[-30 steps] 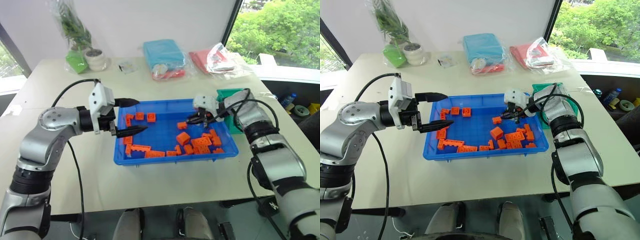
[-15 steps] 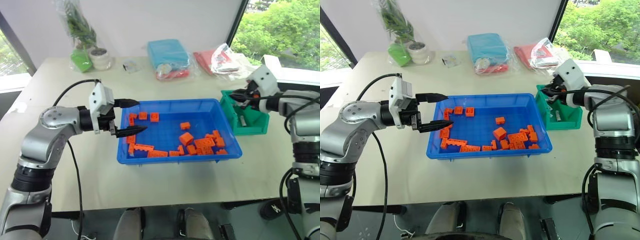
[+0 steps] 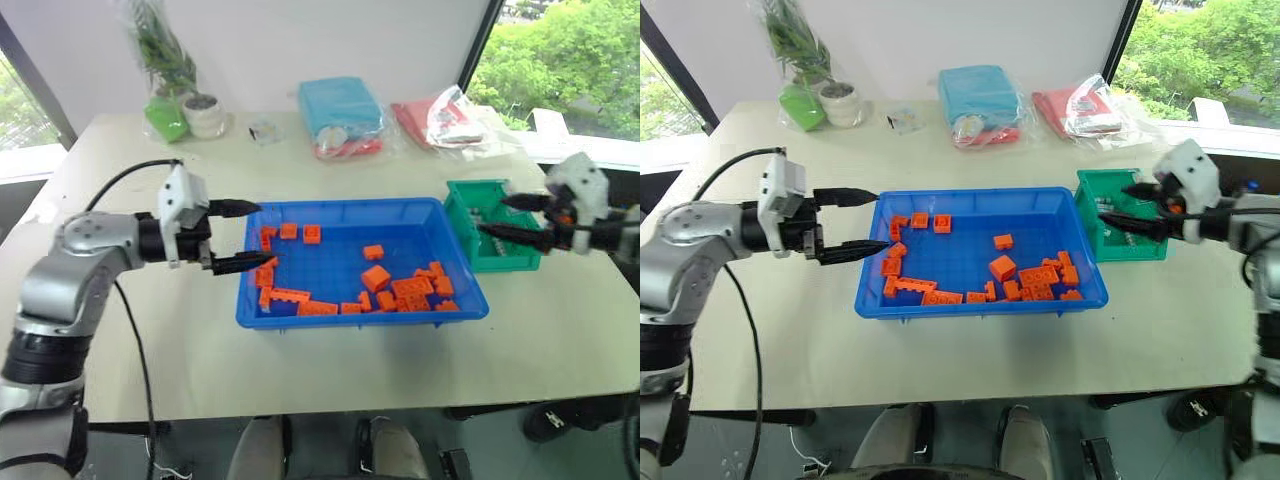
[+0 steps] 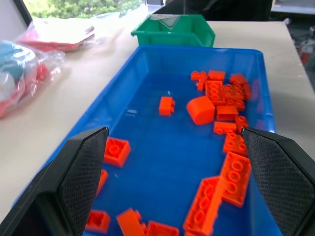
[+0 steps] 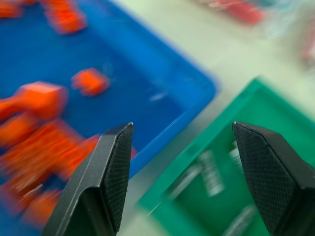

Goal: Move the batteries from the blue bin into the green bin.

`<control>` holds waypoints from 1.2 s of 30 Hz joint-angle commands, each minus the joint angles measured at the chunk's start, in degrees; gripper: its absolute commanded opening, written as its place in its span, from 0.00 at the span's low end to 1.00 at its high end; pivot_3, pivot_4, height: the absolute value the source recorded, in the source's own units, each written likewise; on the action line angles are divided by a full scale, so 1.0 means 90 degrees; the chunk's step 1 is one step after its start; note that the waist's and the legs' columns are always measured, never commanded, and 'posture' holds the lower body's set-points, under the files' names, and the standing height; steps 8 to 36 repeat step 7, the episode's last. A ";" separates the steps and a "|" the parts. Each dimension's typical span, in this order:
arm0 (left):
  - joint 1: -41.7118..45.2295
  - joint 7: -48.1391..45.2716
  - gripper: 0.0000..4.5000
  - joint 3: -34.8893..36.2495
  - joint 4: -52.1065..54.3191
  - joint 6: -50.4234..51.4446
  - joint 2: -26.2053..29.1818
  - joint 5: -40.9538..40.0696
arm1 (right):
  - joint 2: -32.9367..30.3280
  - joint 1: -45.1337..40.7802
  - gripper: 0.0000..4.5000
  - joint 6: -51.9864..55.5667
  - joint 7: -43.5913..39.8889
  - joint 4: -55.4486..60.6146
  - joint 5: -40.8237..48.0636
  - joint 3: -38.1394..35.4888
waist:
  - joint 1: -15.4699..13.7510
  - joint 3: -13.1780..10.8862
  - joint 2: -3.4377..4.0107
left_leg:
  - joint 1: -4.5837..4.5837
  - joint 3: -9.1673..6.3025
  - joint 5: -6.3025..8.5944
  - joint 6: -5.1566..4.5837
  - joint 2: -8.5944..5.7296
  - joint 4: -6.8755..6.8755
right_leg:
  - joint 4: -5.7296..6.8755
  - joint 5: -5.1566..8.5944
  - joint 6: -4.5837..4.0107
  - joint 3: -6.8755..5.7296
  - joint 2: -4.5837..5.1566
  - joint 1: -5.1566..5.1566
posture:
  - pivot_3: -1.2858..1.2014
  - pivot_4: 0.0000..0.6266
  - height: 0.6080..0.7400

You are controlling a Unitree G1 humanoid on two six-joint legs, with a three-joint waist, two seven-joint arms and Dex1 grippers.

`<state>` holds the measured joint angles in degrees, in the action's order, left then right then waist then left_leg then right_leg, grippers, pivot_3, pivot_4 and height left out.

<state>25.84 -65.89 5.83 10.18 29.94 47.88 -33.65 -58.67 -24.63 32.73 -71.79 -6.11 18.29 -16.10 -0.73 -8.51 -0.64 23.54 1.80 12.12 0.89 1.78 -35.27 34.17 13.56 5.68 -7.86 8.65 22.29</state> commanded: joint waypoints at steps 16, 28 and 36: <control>-0.0636 -0.0259 1.00 0.0875 0.0384 0.0291 0.0665 -0.0495 | -0.0827 0.0933 0.73 -0.0186 -0.1022 0.0031 0.0603 -0.0460 | 0.0015 -0.0003 0.0009 | -0.0015 0.0014 0.0015 0.0025 0.0012 0.0004 | -0.0002 0.0009 0.0004 -0.0002 0.0002 0.0020 | 0.52 0.24 0.57; -0.0636 -0.0259 1.00 0.0875 0.0384 0.0291 0.0665 -0.0495 | -0.0827 0.0933 0.73 -0.0186 -0.1022 0.0031 0.0603 -0.0460 | 0.0015 -0.0003 0.0009 | -0.0015 0.0014 0.0015 0.0025 0.0012 0.0004 | -0.0002 0.0009 0.0004 -0.0002 0.0002 0.0020 | 0.52 0.24 0.57; -0.0636 -0.0259 1.00 0.0875 0.0384 0.0291 0.0665 -0.0495 | -0.0827 0.0933 0.73 -0.0186 -0.1022 0.0031 0.0603 -0.0460 | 0.0015 -0.0003 0.0009 | -0.0015 0.0014 0.0015 0.0025 0.0012 0.0004 | -0.0002 0.0009 0.0004 -0.0002 0.0002 0.0020 | 0.52 0.24 0.57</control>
